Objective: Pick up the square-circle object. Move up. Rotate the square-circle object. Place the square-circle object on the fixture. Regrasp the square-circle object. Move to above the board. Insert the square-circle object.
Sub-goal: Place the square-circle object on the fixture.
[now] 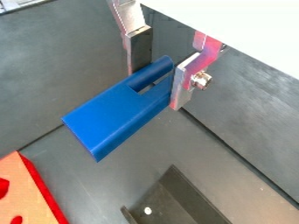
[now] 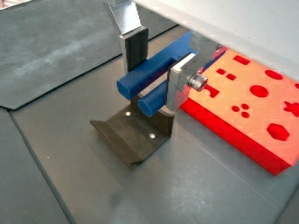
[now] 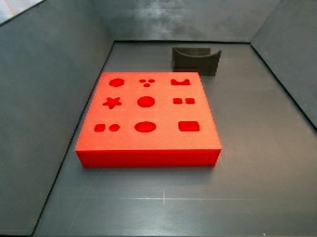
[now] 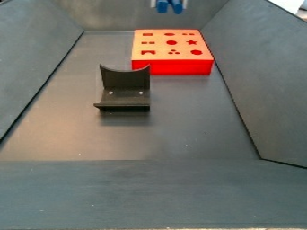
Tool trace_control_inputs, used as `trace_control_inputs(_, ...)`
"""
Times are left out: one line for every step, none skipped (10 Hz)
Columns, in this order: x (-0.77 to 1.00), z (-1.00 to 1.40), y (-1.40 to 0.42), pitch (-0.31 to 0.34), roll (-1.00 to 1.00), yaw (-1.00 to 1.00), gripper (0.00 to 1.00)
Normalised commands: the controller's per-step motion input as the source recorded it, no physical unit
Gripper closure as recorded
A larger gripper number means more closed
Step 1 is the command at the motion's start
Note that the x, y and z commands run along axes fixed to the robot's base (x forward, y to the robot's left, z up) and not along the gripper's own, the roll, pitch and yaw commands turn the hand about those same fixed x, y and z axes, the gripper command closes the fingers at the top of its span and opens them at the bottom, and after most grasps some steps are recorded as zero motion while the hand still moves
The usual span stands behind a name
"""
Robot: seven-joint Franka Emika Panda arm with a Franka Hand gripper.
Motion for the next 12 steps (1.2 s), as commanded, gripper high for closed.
trace_control_inputs(0.73, 0.02, -0.01, 0.149, -0.05, 0.03, 1.00)
trace_control_inputs(0.64, 0.02, 0.00, 0.156, -0.06, 0.03, 1.00)
trace_control_inputs(0.53, 0.02, 0.00, 0.157, -0.07, 0.03, 1.00)
trace_control_inputs(0.45, 0.01, 0.00, 0.153, -0.07, 0.03, 1.00)
trace_control_inputs(1.00, -0.71, -0.11, 0.146, -1.00, -0.06, 1.00)
trace_control_inputs(0.98, -0.71, -0.08, 0.142, -1.00, -0.08, 1.00)
trace_control_inputs(0.95, -0.52, -0.01, 0.132, -1.00, -0.09, 1.00)
trace_control_inputs(0.89, -0.32, 0.01, 0.127, -1.00, -0.10, 1.00)
trace_control_inputs(0.80, -0.14, 0.01, 0.141, -1.00, -0.10, 1.00)
trace_control_inputs(0.71, -0.06, 0.03, 0.168, -1.00, -0.11, 1.00)
trace_control_inputs(0.61, -0.05, 0.05, 0.176, -1.00, -0.12, 1.00)
trace_control_inputs(0.54, -0.03, 0.05, 0.172, -0.95, -0.14, 1.00)
